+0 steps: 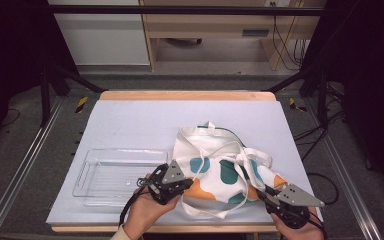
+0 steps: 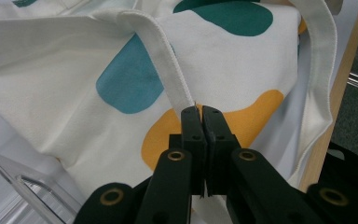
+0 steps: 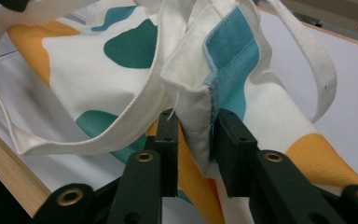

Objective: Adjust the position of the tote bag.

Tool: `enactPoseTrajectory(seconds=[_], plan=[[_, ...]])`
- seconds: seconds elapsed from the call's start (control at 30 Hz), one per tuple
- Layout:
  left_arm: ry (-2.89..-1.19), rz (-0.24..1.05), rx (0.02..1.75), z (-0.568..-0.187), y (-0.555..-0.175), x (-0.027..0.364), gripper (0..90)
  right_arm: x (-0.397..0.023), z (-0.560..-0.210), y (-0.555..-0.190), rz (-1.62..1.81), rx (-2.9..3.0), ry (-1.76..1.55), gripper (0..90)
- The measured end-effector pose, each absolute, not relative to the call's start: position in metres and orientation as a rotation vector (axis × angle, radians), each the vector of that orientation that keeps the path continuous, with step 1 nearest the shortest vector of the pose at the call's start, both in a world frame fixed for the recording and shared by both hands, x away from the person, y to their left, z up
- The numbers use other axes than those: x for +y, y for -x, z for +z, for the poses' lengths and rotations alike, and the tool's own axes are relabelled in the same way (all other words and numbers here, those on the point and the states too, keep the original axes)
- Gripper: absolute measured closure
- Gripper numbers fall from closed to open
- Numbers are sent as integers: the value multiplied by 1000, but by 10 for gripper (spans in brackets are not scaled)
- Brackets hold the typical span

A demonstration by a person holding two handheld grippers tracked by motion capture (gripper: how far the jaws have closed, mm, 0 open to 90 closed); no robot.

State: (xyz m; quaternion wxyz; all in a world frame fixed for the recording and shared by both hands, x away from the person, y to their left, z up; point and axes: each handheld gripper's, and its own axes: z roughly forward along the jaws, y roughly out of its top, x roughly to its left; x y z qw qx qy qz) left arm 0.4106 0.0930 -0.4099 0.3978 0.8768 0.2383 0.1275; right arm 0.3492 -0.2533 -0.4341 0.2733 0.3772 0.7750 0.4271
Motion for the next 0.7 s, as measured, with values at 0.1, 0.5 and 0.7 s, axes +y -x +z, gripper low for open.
enactPoseTrajectory(seconds=[0.1, 0.5, 0.7], plan=[[-2221, 320, 605, -410, -411, 93, 887, -255, -432, -349, 1150, 2076, -1025, 613], [-2230, 313, 599, -413, -408, 92, 887, -257, -406, -345, 1103, 2052, -1044, 289], [-2234, 316, 595, -412, -407, 92, 886, -258, -379, -353, 1101, 2051, -1059, 346]])
